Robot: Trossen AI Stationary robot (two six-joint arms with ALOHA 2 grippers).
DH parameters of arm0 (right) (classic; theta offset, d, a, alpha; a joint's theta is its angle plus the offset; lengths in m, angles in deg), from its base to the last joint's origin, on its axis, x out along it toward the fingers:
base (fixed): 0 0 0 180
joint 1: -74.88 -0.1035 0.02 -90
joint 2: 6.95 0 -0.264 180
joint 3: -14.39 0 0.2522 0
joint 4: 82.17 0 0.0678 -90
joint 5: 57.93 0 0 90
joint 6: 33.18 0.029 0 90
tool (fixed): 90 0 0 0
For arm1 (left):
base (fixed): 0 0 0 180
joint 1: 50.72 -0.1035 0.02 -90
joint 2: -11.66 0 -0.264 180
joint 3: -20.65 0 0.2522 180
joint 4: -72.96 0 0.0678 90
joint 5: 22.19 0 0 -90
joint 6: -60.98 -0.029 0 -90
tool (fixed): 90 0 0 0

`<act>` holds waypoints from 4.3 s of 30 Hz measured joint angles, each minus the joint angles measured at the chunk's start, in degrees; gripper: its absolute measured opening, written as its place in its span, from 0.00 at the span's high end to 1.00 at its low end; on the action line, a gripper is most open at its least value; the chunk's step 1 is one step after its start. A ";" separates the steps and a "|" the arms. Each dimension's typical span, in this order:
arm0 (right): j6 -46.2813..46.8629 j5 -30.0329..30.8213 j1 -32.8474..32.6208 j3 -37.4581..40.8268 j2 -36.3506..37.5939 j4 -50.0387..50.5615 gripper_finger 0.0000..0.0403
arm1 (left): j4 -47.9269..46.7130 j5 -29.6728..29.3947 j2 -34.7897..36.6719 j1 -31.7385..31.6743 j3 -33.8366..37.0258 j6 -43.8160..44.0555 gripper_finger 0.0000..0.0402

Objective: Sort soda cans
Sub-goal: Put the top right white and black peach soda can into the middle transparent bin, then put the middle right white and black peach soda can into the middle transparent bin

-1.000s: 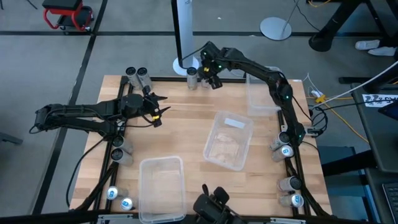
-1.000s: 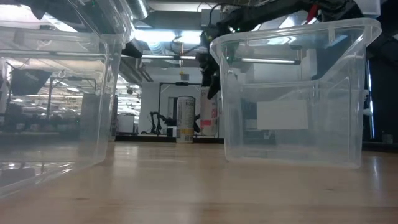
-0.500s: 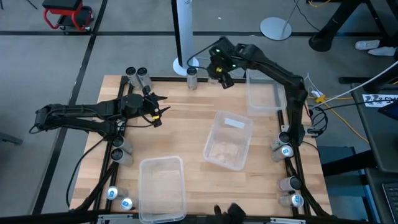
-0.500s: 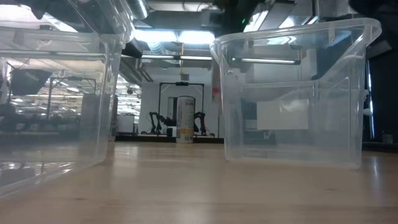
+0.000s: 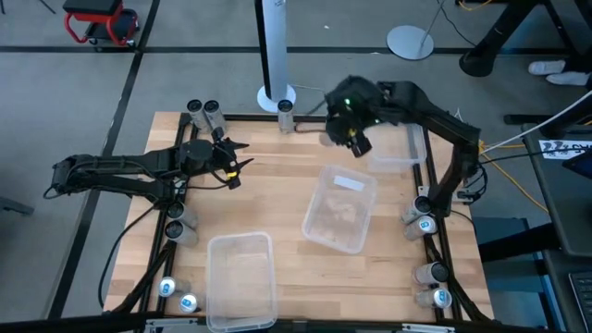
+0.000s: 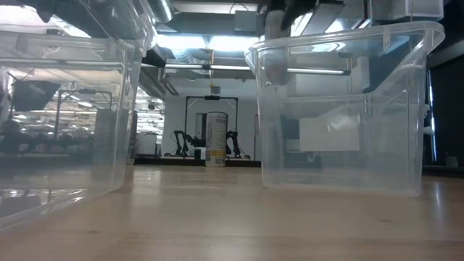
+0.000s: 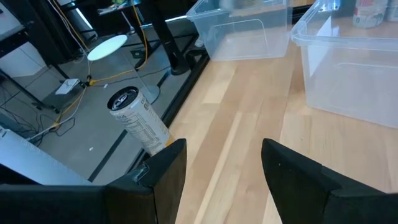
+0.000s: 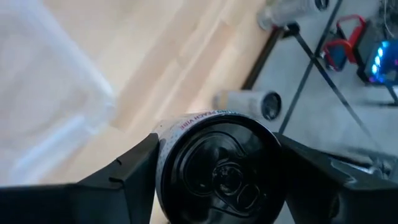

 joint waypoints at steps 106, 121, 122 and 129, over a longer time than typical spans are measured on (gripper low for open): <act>23.66 5.42 -13.12 35.17 16.81 -3.24 0.07 | -0.35 0.00 -0.13 0.00 0.00 1.53 0.51; 44.82 14.67 -21.82 38.68 27.87 11.13 0.07 | -0.42 0.00 -0.15 0.00 0.00 1.66 0.51; 45.53 14.22 -21.73 40.01 28.51 11.11 0.07 | -0.42 0.00 -0.15 0.00 0.00 1.70 0.51; 48.58 8.39 -21.71 47.49 30.43 11.24 0.07 | -1.00 0.00 -0.15 -0.01 0.00 2.10 0.51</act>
